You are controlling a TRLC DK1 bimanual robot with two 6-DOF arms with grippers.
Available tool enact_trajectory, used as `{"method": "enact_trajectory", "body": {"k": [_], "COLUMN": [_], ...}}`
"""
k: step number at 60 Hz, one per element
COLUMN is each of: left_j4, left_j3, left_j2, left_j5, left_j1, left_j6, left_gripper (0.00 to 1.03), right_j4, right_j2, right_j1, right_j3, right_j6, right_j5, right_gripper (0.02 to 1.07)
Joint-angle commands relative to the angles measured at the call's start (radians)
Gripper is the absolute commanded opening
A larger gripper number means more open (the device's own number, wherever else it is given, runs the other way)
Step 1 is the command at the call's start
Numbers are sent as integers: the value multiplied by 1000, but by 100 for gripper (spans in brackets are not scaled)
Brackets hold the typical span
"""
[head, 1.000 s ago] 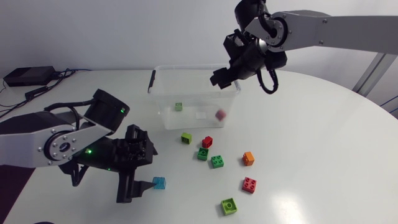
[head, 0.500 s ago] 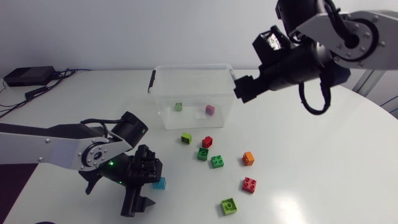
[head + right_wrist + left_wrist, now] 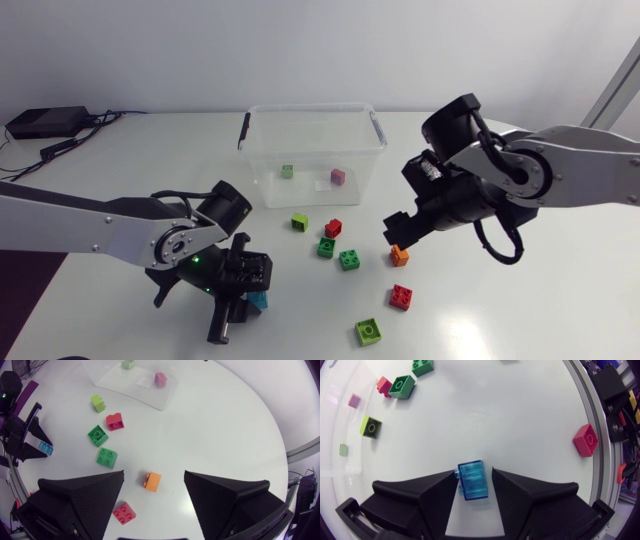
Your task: Place the duplo bricks in the container
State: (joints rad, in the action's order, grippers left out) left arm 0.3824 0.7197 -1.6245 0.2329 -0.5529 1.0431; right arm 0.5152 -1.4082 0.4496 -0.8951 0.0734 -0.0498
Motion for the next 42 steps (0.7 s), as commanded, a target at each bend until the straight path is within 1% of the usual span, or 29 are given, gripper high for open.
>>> {"method": "enact_trajectory", "body": {"k": [1,9,12,18,24,27,30,31,37,42], "left_j4": [-2,39,61,72,81,81,84,84,108,119], "left_j3": [18,49,70,107,176,210,256,267,307,305], "left_j2": [-29,2,45,117,198,216,236,241,252,247], "left_j5": [-10,-14,-15,-14,-14,-14,-14,-14,-14,-14], "left_j1": [-10,-7,8,31,62,74,87,91,91,87], "left_j6": [-18,-45,-54,-69,-106,-121,-138,-144,-149,-144], "left_gripper": [38,35,35,35,35,35,35,35,35,35], "right_j4": [0,34,39,39,37,28,5,2,-24,-30], "right_j2": [-52,-113,-133,-172,-212,-225,-258,-265,-304,-327], "right_j1": [-3,-14,-19,-35,-55,-61,-75,-80,-81,-81], "right_j3": [24,4,-1,-11,-28,-31,-38,-39,-47,-57], "right_j6": [-35,-52,-57,-60,-58,-58,-57,-57,-55,-57], "right_j5": [8,30,30,30,30,30,30,31,38,38], "right_gripper": [89,89,89,89,88,86,79,78,78,78]}}
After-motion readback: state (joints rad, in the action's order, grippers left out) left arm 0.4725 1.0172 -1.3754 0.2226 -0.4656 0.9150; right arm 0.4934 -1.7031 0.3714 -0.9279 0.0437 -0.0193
